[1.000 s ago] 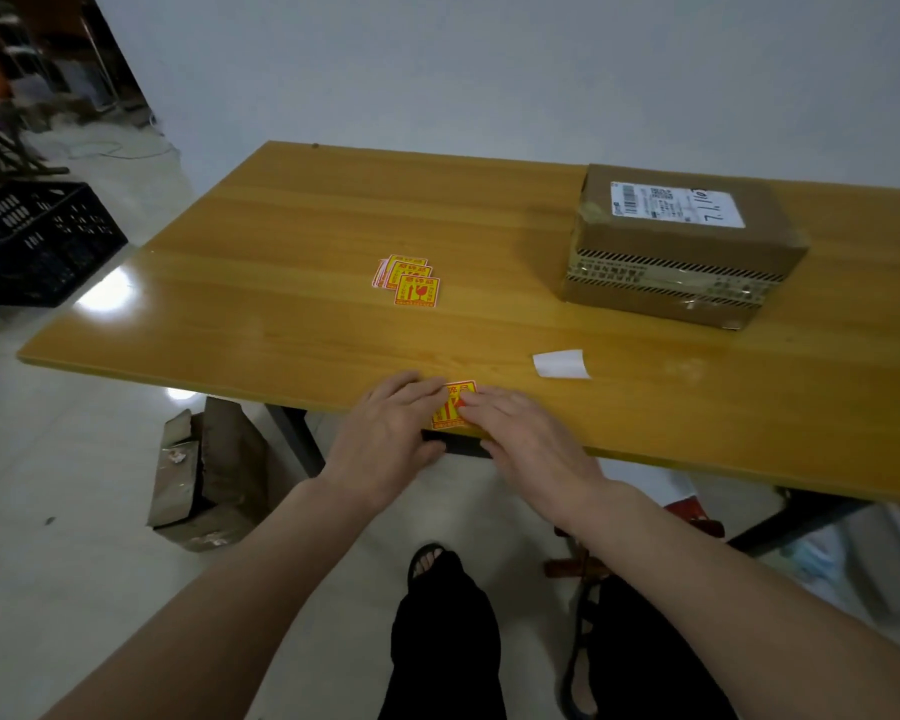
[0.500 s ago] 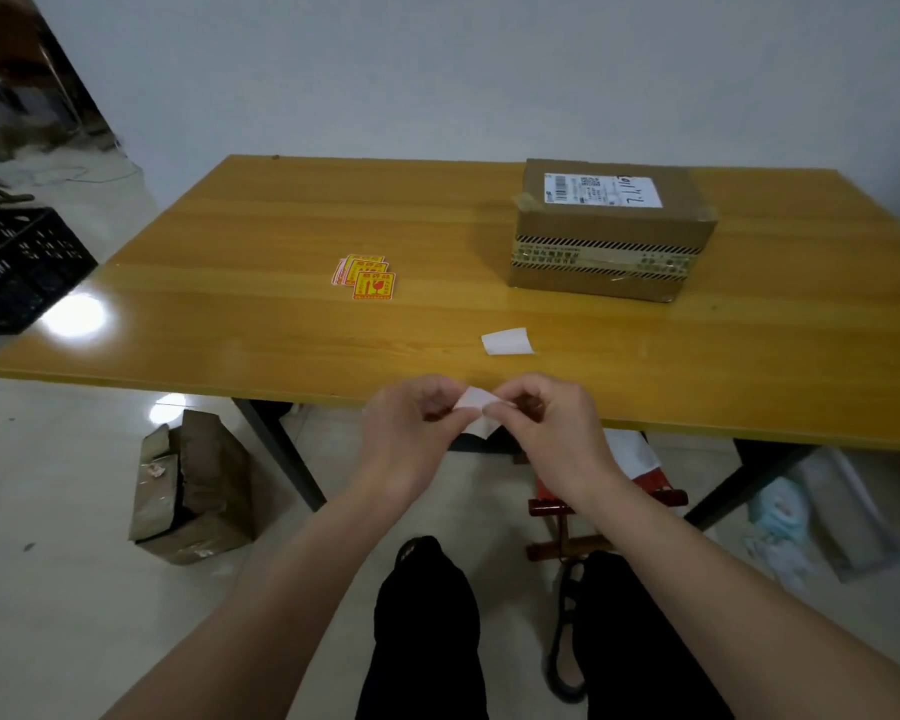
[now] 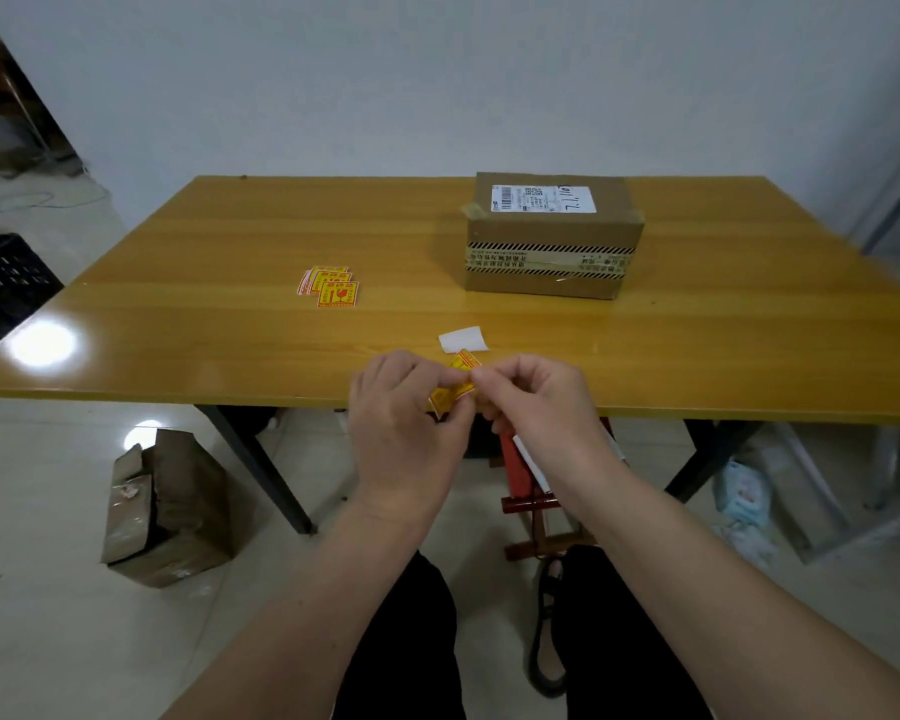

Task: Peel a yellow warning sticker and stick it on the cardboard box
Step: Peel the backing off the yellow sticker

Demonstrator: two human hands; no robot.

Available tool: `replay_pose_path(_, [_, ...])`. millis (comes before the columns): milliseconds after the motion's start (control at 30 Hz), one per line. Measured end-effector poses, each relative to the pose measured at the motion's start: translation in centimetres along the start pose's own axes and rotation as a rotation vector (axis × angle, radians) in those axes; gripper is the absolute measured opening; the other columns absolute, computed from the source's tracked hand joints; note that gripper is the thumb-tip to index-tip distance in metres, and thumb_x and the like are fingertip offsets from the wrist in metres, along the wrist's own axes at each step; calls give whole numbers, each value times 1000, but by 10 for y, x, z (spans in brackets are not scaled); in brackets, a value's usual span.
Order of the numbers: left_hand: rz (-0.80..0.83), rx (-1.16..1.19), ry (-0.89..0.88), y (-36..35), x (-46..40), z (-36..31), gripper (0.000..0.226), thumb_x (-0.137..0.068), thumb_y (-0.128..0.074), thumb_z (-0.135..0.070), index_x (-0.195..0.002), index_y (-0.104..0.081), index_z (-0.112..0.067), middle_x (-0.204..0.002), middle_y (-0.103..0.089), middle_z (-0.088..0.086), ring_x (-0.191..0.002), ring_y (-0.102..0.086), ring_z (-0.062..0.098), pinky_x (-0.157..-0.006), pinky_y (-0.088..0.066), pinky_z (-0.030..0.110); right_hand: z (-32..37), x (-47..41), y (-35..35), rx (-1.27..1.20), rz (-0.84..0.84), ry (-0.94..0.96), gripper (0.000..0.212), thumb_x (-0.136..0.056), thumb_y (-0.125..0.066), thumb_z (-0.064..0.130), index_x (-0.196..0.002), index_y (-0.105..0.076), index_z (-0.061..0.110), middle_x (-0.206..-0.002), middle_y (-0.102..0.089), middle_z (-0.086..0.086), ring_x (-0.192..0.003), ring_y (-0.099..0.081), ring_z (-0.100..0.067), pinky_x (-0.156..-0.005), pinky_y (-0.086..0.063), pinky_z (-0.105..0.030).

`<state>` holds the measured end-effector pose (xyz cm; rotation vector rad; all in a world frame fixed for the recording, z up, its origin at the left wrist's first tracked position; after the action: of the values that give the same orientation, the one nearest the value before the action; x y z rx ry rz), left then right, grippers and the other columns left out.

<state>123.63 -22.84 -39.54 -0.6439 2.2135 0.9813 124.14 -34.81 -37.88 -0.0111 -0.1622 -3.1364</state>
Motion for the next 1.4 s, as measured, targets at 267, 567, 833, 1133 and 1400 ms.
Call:
replay_pose_path(267, [505, 625, 650, 1, -5, -4, 79, -69, -71, -4, -138, -35, -18, -115, -63, 3, -109, -58, 20, -98, -47, 39, 2, -5, 14, -124, 22, -73, 22, -87, -61, 7, -66, -66, 13, -54, -60, 3, -47, -51, -4, -44, -42, -15])
replay_pose_path(567, [384, 1064, 1115, 4, -10, -10, 6, -83, -66, -11, -87, -70, -14, -89, -71, 2, -83, -62, 14, -81, -53, 26, 0, 1, 14, -160, 28, -73, 15, -85, -65, 11, -70, -66, 11, -61, -59, -3, -53, -52, -8, -50, -45, -19])
replay_pose_path(833, [433, 1120, 1160, 3, -8, -12, 8, -79, -70, -13, -86, -70, -17, -82, -69, -3, -73, -59, 9, -82, -50, 27, 5, 6, 15, -162, 43, 20, 18, -88, -58, 4, -76, -67, 14, -65, -60, -1, -56, -53, -7, -52, -46, -17])
replay_pose_path(1133, [390, 1115, 1142, 4, -6, -13, 6, -77, -71, -15, -73, -70, -19, -72, -67, -6, -69, -56, 8, -75, -50, 24, 10, 10, 13, -154, 41, 28, 10, -85, -63, 8, -79, -69, 11, -63, -62, 1, -54, -54, -6, -50, -45, -15])
replay_pose_path(1400, [442, 1147, 1199, 4, -5, -14, 5, -77, -72, -15, -78, -67, -18, -73, -65, -3, -62, -56, 8, -80, -50, 27, 10, 8, 12, -164, 34, 26, 13, -86, -62, 7, -74, -66, 11, -59, -60, 3, -50, -53, -2, -46, -43, -14])
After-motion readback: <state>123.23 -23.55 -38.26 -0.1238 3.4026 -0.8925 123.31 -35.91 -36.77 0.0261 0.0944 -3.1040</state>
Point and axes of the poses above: each hand's wrist, its own x-axis away from the middle knuckle, its own y-axis out of the back of the hand, z = x × y, the point moved 1 cm from there along -x, towards the middle knuckle
